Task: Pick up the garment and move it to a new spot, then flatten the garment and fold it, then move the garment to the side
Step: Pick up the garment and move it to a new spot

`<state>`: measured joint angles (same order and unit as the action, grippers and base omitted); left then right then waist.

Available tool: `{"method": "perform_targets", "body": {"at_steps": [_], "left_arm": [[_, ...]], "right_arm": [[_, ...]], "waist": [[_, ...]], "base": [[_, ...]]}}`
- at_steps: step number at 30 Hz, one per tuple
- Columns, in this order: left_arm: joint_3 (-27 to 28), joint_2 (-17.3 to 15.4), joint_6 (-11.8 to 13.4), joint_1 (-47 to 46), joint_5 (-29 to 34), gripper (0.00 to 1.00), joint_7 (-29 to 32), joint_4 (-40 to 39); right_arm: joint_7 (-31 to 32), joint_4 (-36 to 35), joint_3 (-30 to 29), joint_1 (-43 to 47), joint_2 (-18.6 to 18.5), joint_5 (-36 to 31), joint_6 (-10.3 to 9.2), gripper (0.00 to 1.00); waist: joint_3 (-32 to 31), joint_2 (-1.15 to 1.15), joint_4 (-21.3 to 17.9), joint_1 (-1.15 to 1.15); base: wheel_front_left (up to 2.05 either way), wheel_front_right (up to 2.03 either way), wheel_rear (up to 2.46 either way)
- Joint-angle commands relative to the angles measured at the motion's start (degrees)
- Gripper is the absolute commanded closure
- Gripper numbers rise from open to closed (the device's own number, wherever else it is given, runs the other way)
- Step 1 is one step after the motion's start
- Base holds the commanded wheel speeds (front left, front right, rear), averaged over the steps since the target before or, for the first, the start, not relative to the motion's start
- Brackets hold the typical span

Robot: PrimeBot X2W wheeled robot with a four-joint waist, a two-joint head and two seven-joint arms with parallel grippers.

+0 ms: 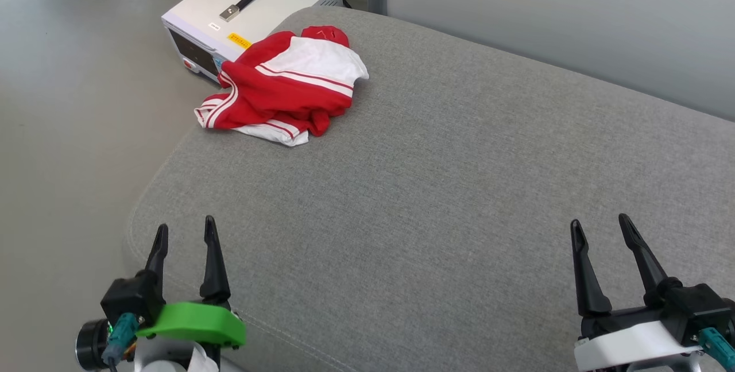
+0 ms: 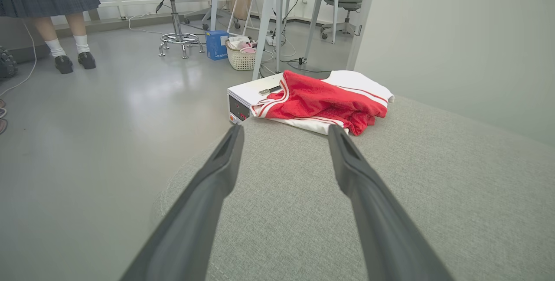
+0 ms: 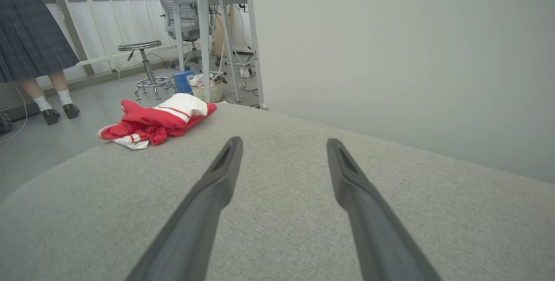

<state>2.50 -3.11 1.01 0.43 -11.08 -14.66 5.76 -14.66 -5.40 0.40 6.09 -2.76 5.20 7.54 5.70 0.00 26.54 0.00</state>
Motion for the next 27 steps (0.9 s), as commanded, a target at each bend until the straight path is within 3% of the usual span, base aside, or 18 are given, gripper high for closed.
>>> {"method": "perform_targets", "body": {"at_steps": [1, 7, 14, 22, 27], "left_arm": [[0.8, 0.2, -1.2, -2.7, -0.2, 0.00, -0.3, 0.6], [5.9, -1.8, -6.4, -12.8, -0.4, 0.00, -0.3, 4.9], [9.7, -8.8, -8.3, -28.5, -3.1, 0.00, -0.3, 10.8], [5.5, -18.9, -8.5, -43.4, -10.0, 0.00, -0.3, 18.1], [-2.2, -24.4, -8.5, -51.1, -17.0, 0.00, 1.0, 25.0]], "right_arm": [[-0.3, -0.4, 0.2, -1.1, -0.1, -0.4, -0.05, 0.00], [-0.3, -1.2, 1.1, -2.8, -0.1, -2.2, -0.05, 0.00], [-0.3, -3.3, 1.1, -6.6, -0.4, -5.2, -0.05, 0.00], [-0.3, -7.6, 1.6, -11.0, -2.4, -5.9, -0.05, 0.00], [-0.3, -10.4, 1.9, -13.3, -3.5, -6.4, -0.05, 0.00]], "waist": [[0.5, 0.00, -0.3, 0.00], [3.6, 0.00, -2.6, 0.00], [10.5, 0.00, -6.8, 0.00], [18.9, 0.00, -10.0, 0.00], [22.7, 0.00, -10.9, 0.00]], "base": [[0.00, 0.00, 0.00], [0.00, 0.00, 0.00], [0.00, 0.00, 0.00], [0.00, 0.00, 0.00], [0.00, 0.00, 0.00]]}}
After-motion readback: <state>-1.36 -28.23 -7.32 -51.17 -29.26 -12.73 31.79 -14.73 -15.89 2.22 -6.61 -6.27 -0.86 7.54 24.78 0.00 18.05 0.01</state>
